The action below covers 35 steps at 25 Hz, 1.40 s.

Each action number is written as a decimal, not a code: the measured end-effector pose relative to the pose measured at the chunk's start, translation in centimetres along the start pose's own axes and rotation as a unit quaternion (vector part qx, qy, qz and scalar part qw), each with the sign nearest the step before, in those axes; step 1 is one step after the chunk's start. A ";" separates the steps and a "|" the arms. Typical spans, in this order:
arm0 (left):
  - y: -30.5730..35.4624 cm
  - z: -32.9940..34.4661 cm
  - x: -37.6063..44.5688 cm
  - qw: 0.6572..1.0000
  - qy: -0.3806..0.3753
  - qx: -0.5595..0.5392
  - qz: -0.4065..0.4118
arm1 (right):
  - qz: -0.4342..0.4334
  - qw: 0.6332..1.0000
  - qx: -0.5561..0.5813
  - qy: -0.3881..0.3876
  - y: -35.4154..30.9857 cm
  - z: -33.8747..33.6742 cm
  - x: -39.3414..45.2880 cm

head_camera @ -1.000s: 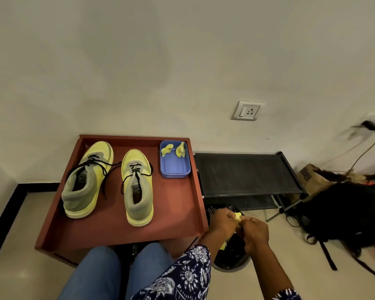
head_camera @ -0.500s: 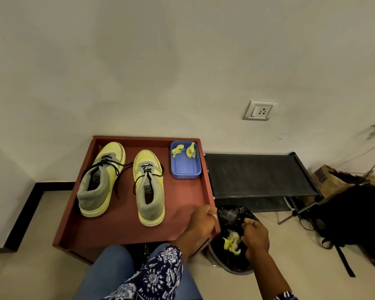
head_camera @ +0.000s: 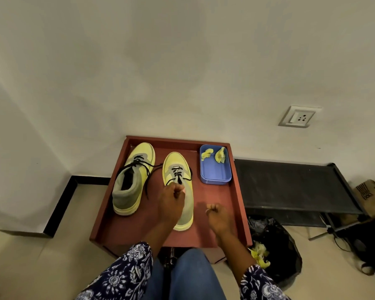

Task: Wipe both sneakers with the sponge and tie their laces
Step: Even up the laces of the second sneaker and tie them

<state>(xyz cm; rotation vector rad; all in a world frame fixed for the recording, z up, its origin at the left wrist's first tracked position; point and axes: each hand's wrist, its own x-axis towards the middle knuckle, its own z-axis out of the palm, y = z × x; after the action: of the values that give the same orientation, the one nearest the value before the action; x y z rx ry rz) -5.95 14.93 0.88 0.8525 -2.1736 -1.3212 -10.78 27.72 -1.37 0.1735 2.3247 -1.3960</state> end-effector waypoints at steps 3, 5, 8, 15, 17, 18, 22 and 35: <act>-1.9 -1.4 1.3 0.998 0.020 0.027 -0.054 | -0.054 0.996 -0.051 -0.041 -2.0 1.7 0.7; -2.9 -1.7 2.0 0.997 0.015 0.050 -0.060 | -0.098 0.989 -0.089 -0.072 -3.0 2.9 1.5; -3.5 -1.7 3.3 0.996 -0.018 0.061 -0.060 | -0.139 0.975 -0.139 -0.104 -4.6 4.3 2.5; -5.0 -0.7 5.8 0.980 -0.159 0.072 -0.091 | -0.186 0.937 -0.240 -0.175 -6.5 5.2 4.9; -5.2 -0.6 5.9 0.982 -0.150 0.070 -0.094 | -0.178 0.934 -0.250 -0.185 -6.5 5.1 5.7; -5.2 -0.6 5.9 0.982 -0.147 0.070 -0.092 | -0.176 0.933 -0.253 -0.185 -6.5 4.9 5.8; -4.7 -1.0 5.8 0.983 -0.154 0.078 -0.063 | -0.163 0.933 -0.267 -0.176 -6.2 4.3 5.8; -3.9 -1.7 4.3 0.976 -0.183 0.121 0.003 | -0.250 0.897 -0.330 -0.152 -5.7 3.9 3.7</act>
<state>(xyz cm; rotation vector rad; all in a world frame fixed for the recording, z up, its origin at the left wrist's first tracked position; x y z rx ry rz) -6.85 9.53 -1.59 0.7333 -2.6652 -1.3110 -14.81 21.16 0.11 -0.8323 2.5000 -0.6572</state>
